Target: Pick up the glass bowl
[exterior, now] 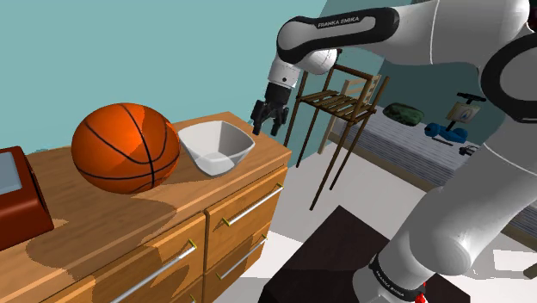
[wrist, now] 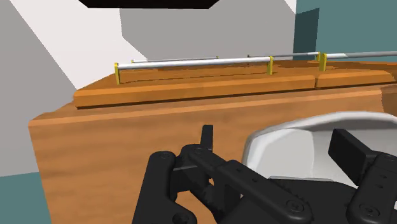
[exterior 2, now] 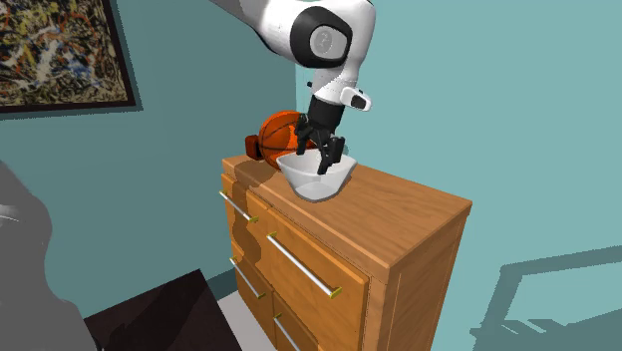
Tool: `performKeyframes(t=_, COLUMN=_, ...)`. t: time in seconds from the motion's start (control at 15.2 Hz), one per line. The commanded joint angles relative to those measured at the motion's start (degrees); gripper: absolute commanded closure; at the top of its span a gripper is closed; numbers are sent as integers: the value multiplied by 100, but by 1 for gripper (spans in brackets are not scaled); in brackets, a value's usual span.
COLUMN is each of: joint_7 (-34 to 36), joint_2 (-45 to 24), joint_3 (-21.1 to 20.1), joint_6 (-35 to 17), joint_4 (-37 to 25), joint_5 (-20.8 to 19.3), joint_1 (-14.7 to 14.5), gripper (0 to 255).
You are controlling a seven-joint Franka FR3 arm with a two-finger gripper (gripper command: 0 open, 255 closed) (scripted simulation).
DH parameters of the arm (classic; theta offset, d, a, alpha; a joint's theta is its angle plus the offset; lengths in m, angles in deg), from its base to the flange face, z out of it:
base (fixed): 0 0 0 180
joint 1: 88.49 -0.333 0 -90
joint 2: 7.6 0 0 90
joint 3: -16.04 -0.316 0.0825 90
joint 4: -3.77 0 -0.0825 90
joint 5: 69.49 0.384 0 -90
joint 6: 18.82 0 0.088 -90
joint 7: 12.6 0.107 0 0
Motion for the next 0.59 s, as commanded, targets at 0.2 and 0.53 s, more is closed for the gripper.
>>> performKeyframes(t=0.2, joint_7=-148, joint_2=-1097, joint_3=20, joint_6=-142, joint_4=-990, joint_5=433, joint_1=26, gripper=0)
performKeyframes(t=0.53, joint_7=-254, joint_2=-1539, joint_3=3, joint_6=-335, joint_4=-1239, joint_5=601, joint_1=46, gripper=0)
